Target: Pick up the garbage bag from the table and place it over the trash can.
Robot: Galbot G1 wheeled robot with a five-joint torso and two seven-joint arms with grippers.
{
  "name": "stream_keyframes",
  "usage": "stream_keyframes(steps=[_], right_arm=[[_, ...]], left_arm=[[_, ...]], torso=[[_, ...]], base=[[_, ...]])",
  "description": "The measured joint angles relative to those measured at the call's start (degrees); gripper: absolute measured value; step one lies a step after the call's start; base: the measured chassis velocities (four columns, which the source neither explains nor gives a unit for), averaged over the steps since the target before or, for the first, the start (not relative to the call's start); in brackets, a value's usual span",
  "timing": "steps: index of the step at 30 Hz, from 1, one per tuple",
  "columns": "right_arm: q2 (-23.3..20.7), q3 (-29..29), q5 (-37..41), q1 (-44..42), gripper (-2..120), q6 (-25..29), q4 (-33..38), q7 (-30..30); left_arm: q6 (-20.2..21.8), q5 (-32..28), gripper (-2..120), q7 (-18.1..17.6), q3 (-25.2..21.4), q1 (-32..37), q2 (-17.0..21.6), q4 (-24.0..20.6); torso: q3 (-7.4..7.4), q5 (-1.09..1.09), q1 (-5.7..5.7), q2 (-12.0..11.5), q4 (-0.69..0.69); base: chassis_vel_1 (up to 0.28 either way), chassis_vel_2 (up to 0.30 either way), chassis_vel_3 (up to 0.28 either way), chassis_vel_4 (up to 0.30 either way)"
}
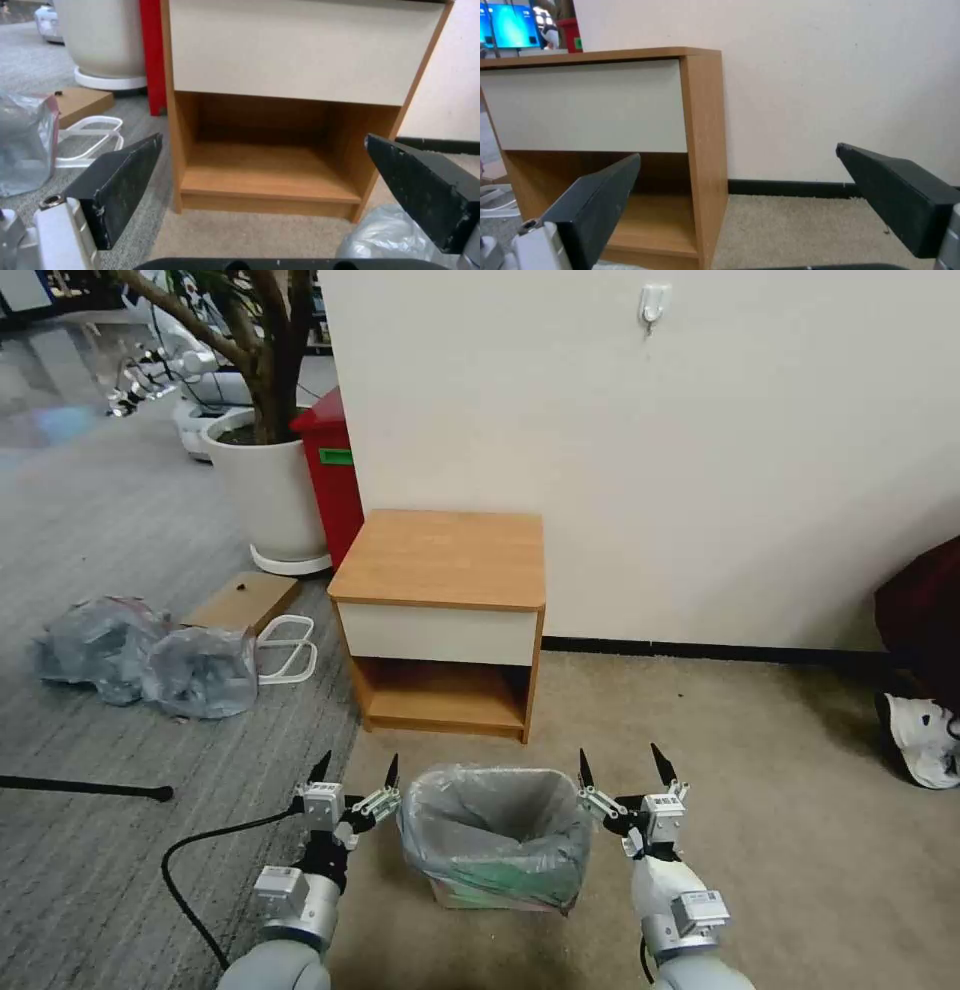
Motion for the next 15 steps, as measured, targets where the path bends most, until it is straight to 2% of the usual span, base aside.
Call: stream_keyframes(steps=[15], right_arm=[[-0.1,-0.1,-0.1,0.0,100,-0.1,0.1,-0.2]], left_arm=[[0.3,-0.3,100,0.0,0.0,0.0,0.0,-0.1]], torso=[[0.0,0.0,0.0,0.0,0.0]], base=[[0.0,0.0,0.0,0.0]])
